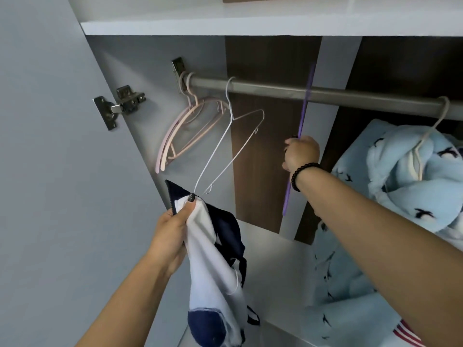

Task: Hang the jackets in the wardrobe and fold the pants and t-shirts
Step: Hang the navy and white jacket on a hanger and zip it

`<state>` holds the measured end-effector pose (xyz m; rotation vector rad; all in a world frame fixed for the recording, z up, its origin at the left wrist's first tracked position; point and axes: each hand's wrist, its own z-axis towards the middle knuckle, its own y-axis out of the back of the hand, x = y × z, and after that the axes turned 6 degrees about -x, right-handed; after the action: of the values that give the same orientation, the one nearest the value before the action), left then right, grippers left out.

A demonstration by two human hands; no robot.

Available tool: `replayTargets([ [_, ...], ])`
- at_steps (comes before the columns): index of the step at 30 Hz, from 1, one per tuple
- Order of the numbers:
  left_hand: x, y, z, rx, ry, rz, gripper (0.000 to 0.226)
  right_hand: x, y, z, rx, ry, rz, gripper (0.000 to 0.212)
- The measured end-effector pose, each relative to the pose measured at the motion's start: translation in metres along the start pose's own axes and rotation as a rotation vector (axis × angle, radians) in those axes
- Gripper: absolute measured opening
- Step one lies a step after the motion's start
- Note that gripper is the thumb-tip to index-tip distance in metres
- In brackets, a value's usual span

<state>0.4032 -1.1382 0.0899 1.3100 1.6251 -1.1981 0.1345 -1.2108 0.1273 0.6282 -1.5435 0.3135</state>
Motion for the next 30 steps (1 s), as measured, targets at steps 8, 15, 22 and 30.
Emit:
replayTargets([
  [8,0.007,0.02,-0.005,0.014,-0.244,0.417,0.035,-0.022,0.058,-0.079,0.072,0.321,-0.194,0.029],
  [15,0.006,0.038,-0.016,0.125,-0.397,0.608,0.053,-0.052,0.118,-0.188,0.071,0.483,-0.528,0.027],
  [22,-0.009,0.073,-0.048,0.224,-0.385,0.681,0.049,-0.083,0.169,-0.282,0.05,0.371,-0.669,0.013],
  [30,-0.028,0.107,-0.083,0.311,-0.196,0.652,0.022,-0.092,0.234,-0.384,0.17,0.302,-0.51,0.027],
])
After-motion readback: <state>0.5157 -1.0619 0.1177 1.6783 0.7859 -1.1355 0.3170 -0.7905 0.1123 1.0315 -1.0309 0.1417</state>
